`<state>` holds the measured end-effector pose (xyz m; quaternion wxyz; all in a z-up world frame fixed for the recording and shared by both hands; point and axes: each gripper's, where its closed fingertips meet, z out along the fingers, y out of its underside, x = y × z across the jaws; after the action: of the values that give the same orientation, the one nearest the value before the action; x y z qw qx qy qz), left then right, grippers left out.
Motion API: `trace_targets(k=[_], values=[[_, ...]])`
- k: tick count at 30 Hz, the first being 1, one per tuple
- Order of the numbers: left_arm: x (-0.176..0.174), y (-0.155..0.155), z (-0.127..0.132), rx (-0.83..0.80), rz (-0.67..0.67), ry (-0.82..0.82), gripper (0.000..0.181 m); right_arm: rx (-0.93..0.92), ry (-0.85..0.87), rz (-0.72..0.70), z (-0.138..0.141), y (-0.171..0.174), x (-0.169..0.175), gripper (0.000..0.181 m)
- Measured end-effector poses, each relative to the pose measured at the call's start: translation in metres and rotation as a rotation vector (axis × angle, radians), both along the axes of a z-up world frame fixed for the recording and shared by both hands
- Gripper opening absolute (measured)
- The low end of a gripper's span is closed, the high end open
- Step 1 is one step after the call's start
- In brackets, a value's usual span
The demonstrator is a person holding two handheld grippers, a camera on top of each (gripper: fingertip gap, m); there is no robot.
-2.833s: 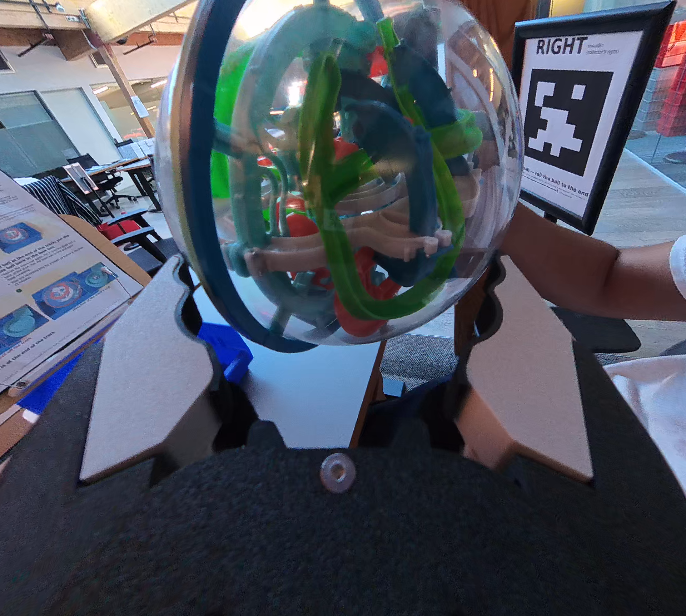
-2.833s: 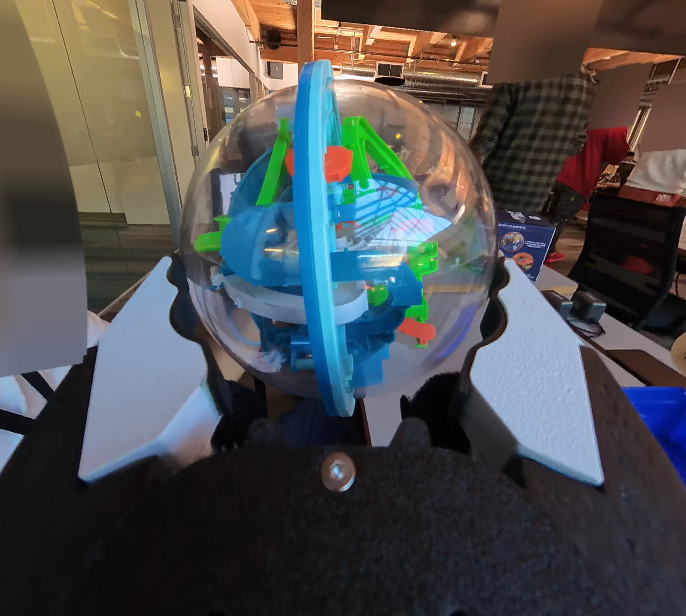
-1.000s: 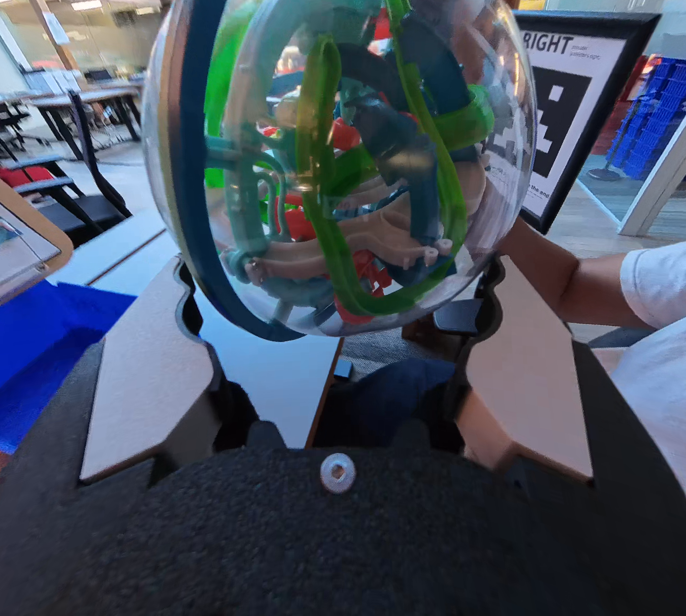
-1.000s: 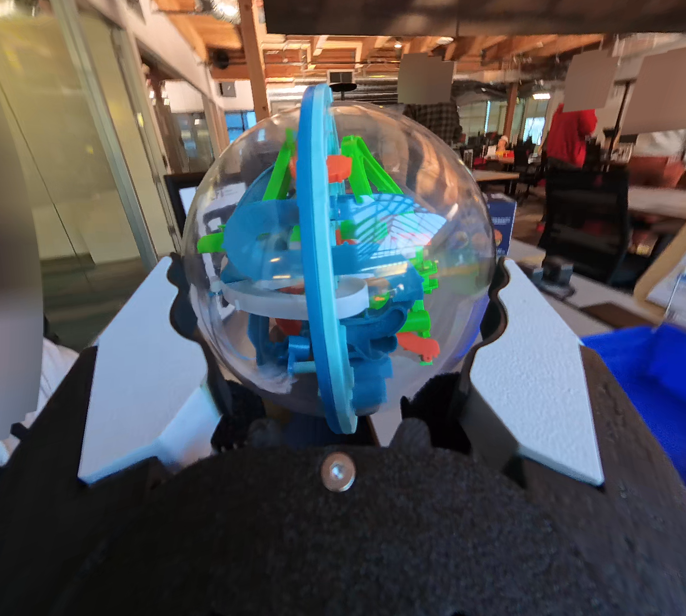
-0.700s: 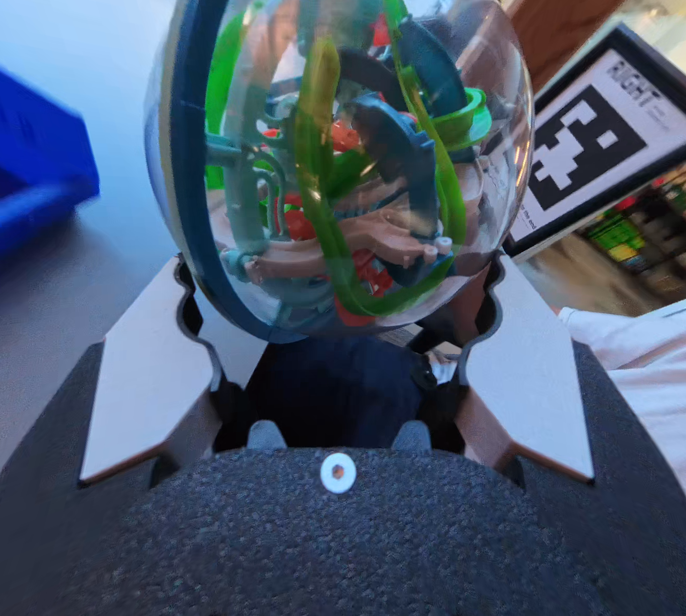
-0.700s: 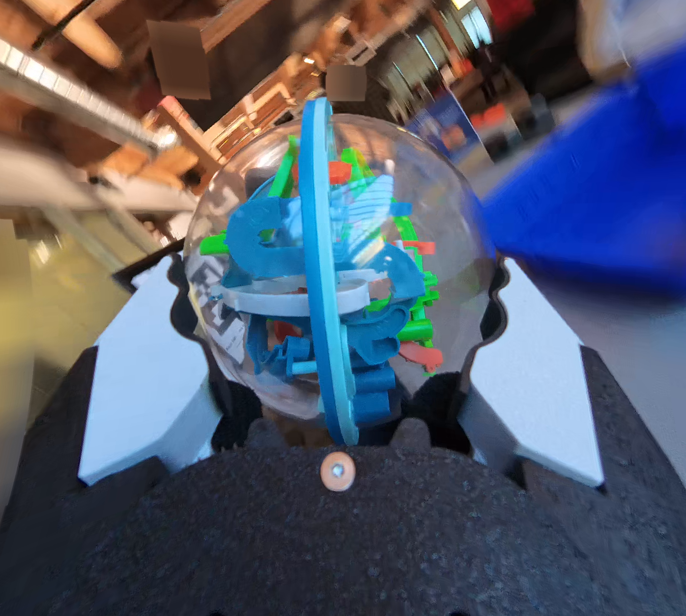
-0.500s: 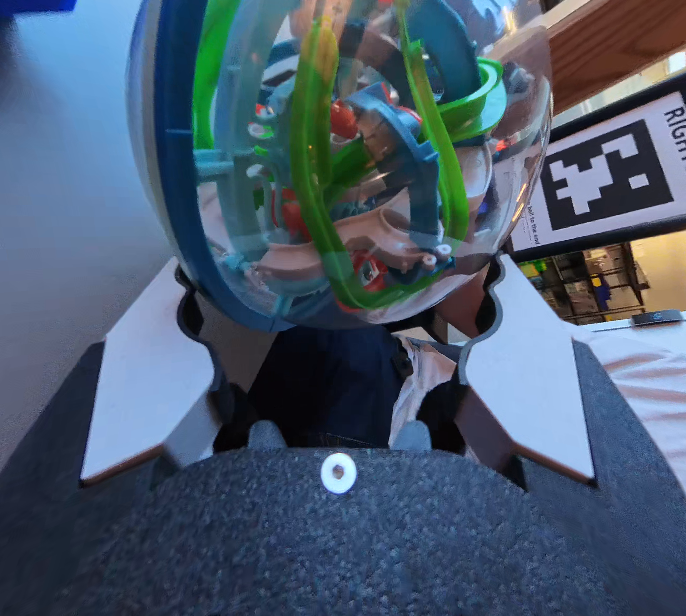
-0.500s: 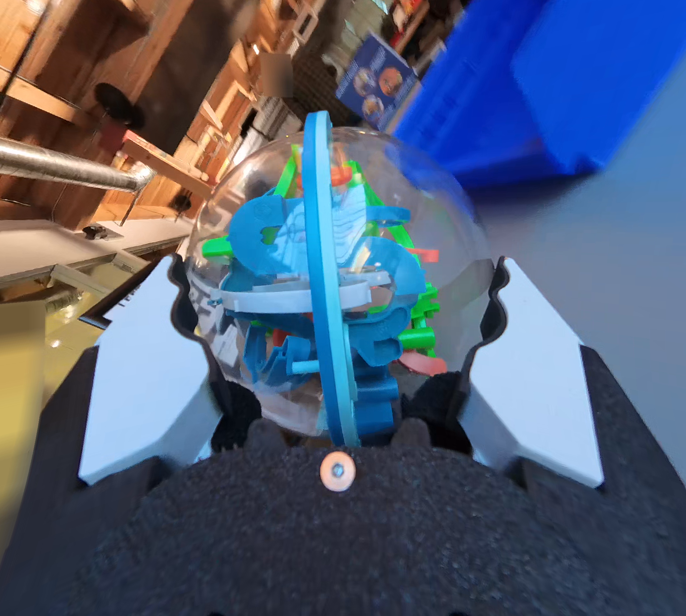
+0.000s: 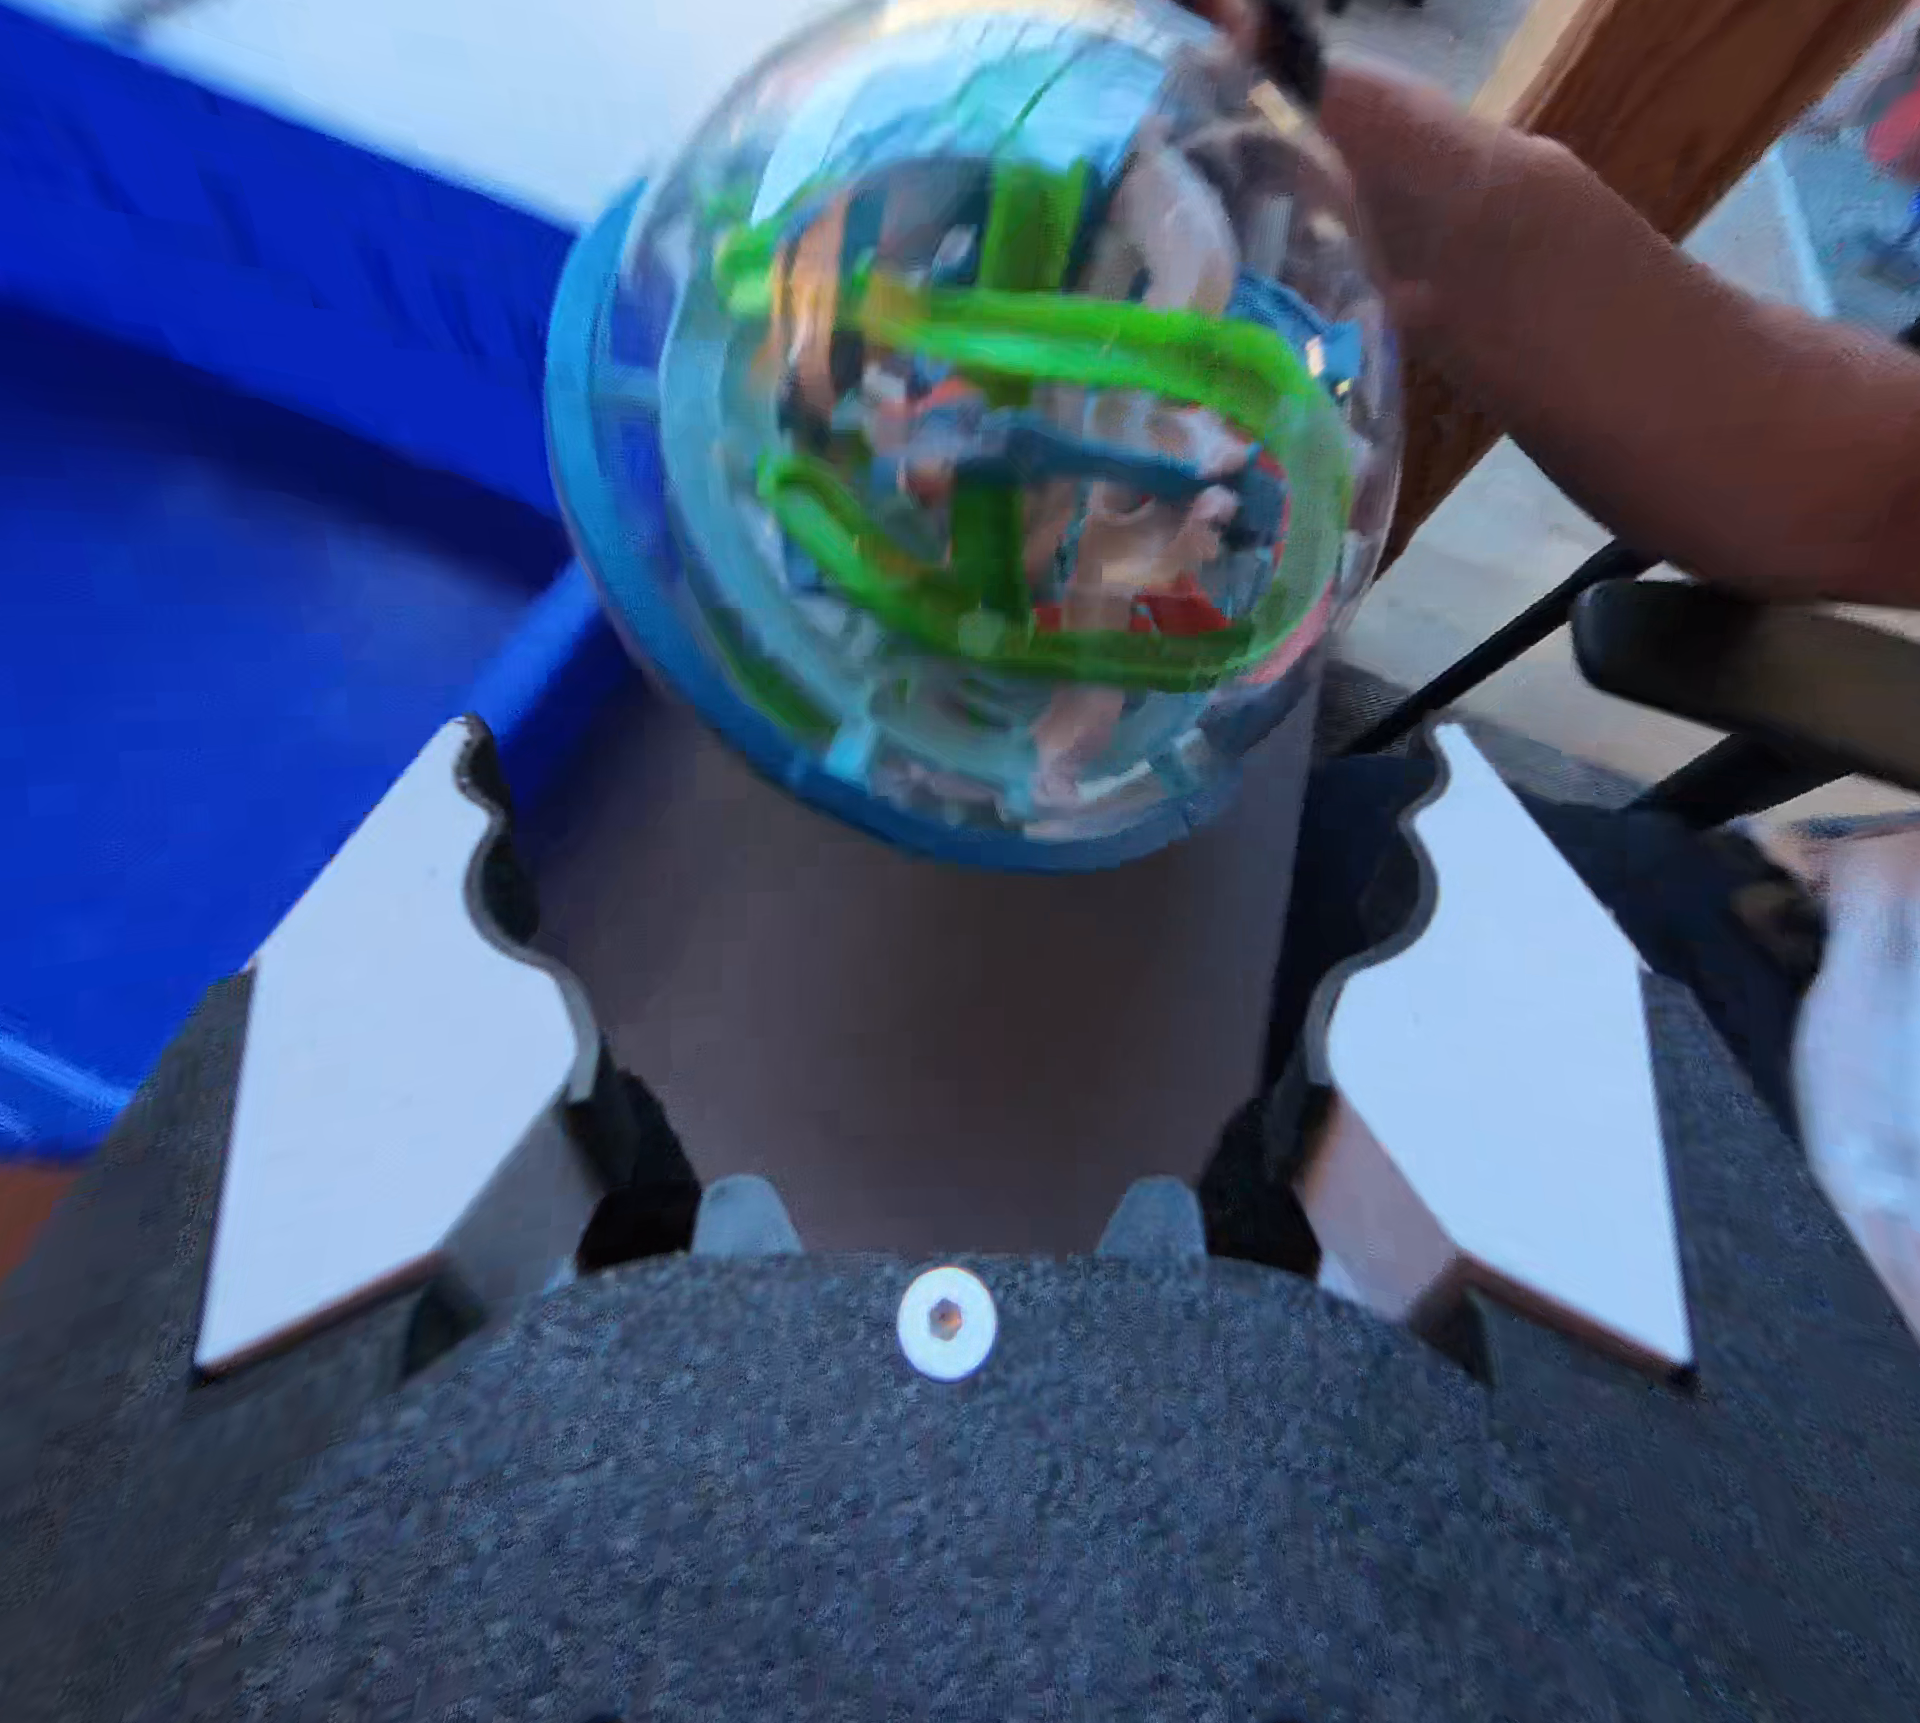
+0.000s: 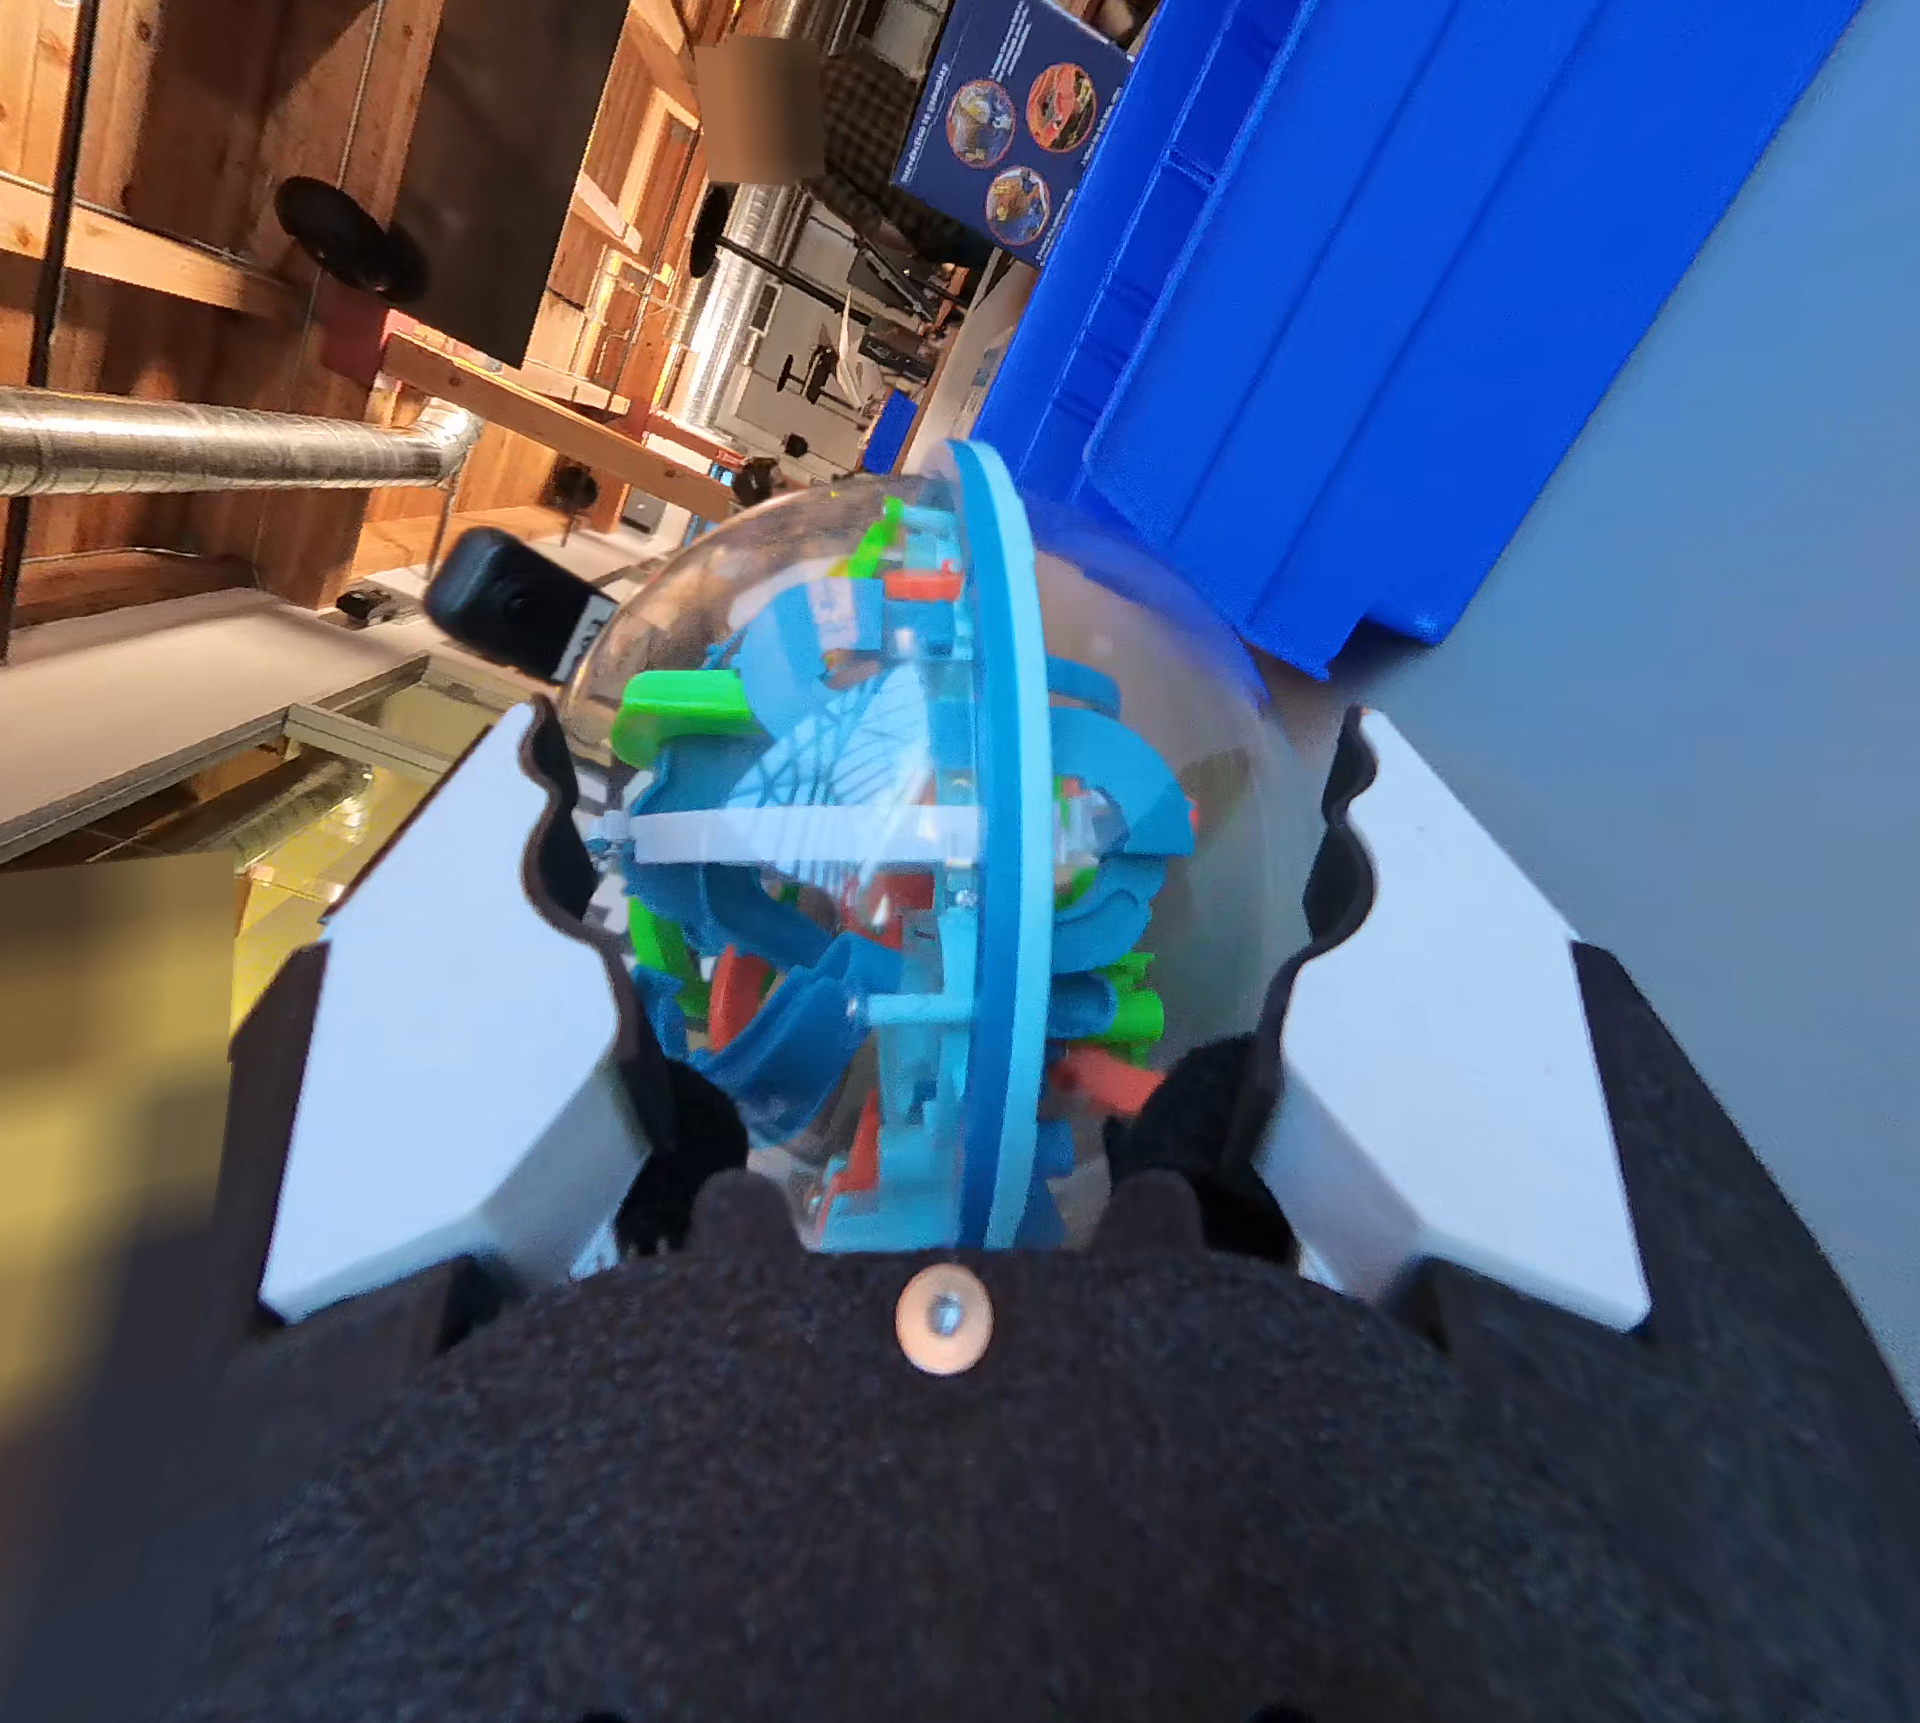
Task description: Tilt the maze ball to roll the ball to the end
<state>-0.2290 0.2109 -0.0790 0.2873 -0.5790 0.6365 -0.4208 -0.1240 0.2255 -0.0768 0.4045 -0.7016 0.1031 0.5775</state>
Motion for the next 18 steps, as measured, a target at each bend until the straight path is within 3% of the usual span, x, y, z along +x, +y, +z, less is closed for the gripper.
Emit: trace_targets(k=[3,8,10,13,18], values=[[0.026,-0.001,0.004,0.101,-0.127,-0.013,0.159,0.004,0.015,0.052,-0.003,0.013,-0.005,0.14],[0.034,0.0,-0.002,0.009,-0.232,-0.021,0.159,0.135,0.045,0.126,0.014,0.012,-0.008,0.139],[0.031,0.002,-0.007,-0.066,-0.218,-0.001,0.16,0.238,-0.032,0.094,0.023,-0.001,0.0,0.141],[0.028,0.002,-0.011,-0.153,-0.188,-0.036,0.159,0.344,-0.286,0.002,0.018,-0.024,0.013,0.141],[0.023,0.002,-0.017,-0.263,-0.151,-0.082,0.159,0.442,-0.55,0.091,-0.008,-0.064,-0.018,0.149]])
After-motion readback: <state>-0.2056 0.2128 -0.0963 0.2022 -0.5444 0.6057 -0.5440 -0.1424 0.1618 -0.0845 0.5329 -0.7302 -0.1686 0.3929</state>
